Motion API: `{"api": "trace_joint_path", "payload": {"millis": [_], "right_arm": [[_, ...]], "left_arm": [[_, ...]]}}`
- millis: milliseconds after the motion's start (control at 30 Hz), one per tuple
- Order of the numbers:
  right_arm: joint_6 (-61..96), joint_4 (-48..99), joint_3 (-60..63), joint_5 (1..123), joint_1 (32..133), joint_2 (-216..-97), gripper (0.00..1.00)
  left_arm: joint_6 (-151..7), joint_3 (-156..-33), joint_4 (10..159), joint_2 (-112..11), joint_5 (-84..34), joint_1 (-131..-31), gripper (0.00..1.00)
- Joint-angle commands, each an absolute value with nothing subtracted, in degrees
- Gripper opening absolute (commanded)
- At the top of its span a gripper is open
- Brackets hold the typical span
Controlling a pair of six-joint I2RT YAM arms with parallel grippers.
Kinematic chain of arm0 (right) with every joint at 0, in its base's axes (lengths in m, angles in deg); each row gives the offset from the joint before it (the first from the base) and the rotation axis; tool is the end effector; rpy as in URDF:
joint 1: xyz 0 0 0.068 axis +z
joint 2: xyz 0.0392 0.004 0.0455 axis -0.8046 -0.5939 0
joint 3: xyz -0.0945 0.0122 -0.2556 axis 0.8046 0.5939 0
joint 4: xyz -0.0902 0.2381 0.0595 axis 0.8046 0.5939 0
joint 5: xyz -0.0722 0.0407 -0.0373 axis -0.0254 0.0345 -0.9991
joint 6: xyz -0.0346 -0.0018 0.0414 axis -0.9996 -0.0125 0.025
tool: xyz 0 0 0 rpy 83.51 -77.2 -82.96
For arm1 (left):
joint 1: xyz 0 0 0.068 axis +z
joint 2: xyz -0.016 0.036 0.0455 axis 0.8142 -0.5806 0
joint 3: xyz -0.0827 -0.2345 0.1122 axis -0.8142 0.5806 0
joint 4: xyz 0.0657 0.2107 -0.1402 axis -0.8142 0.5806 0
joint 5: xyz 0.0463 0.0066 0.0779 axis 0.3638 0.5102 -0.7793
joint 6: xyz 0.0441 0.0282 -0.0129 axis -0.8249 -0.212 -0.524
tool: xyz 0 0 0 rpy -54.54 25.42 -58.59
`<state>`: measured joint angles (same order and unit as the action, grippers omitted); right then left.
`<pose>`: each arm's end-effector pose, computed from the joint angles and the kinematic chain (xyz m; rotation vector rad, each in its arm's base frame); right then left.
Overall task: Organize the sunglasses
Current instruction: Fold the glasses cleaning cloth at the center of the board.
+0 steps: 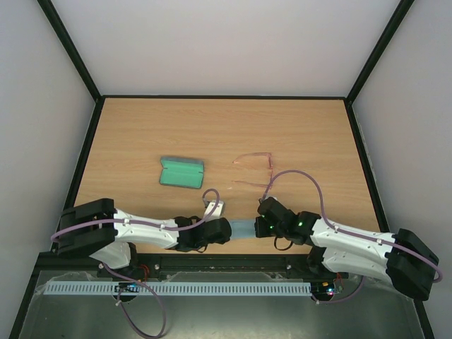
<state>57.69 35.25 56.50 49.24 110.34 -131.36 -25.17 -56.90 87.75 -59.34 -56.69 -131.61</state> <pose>0.1029 0.1515 0.1612 -0.1691 2.4933 0.7352 0.0730 -0.2549 0.1440 0.2235 2.4494 -0.6027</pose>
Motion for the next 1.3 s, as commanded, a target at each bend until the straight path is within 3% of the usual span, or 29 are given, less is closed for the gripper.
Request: {"api": "trace_joint_path", "payload": {"millis": [0, 900, 1267], "right_arm": [[58.5, 37.95, 57.39, 48.21, 111.01, -130.53, 0.01], [59.43, 38.3, 58.2, 48.02, 112.27, -129.62, 0.04], [60.22, 38.71, 58.66, 47.84, 113.06, -128.85, 0.12]], "left_arm": [[-24.18, -56.17, 88.44, -59.93, -58.4, -132.47, 0.02], [-20.84, -56.69, 90.01, -60.2, -59.69, -135.37, 0.04], [-19.41, -56.72, 91.28, -59.77, -60.28, -136.53, 0.08]]}}
